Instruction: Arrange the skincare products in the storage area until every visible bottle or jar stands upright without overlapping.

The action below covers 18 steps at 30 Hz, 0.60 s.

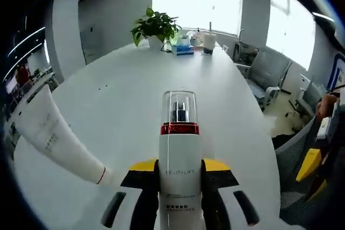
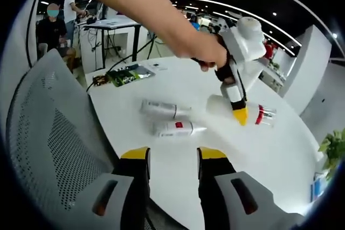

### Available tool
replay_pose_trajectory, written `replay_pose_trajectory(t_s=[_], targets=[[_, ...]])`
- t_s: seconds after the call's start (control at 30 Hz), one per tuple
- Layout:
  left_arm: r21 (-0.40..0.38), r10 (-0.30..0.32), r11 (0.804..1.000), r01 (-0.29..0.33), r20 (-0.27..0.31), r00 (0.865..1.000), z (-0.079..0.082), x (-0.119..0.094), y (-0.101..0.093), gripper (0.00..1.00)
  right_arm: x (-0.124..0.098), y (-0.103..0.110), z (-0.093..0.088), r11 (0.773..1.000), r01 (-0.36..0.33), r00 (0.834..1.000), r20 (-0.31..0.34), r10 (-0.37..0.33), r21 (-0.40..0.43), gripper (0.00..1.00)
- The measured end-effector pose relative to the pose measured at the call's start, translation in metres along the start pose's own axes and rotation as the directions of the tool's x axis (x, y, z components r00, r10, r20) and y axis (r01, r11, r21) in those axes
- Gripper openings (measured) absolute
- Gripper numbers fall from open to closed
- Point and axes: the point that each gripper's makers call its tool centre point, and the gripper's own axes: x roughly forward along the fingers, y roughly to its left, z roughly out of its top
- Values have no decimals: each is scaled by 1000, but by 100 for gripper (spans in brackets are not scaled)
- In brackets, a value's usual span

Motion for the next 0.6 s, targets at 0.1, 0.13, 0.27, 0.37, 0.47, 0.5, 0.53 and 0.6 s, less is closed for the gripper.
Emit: replay_pose_trajectory(t_s=[0.1, 0.13, 0.27, 0.37, 0.47, 0.5, 0.53, 0.6], targets=[[-27, 20, 999, -19, 35, 999, 4, -14, -6, 28, 0, 1, 0, 1000, -3, 1000, 1, 3, -5, 32], [-53, 22, 998, -19, 57, 998, 6, -17, -8, 28, 0, 1, 0, 1000, -3, 1000, 0, 3, -6, 32], [-110, 54, 993, -41, 122, 991, 10, -36, -15, 28, 0, 1, -1, 1000, -2, 1000, -4, 2, -3, 32], [-153, 76, 987, -51, 163, 984, 13, -51, -25, 28, 0, 2, -1, 1000, -7, 1000, -5, 7, -5, 32], [-183, 97, 981, -59, 201, 975, 15, -68, -34, 28, 1, 3, -1, 1000, -12, 1000, -9, 12, -7, 31], [-199, 108, 978, -64, 218, 970, 16, -75, -37, 28, 1, 3, -1, 1000, -12, 1000, -10, 12, -10, 31], [-217, 118, 974, -66, 238, 964, 17, -83, -39, 28, 1, 3, -1, 1000, -11, 1000, -11, 11, -12, 31], [-233, 133, 970, -72, 256, 957, 16, -96, -43, 28, 0, 2, -2, 1000, -7, 1000, -12, 7, -8, 31]])
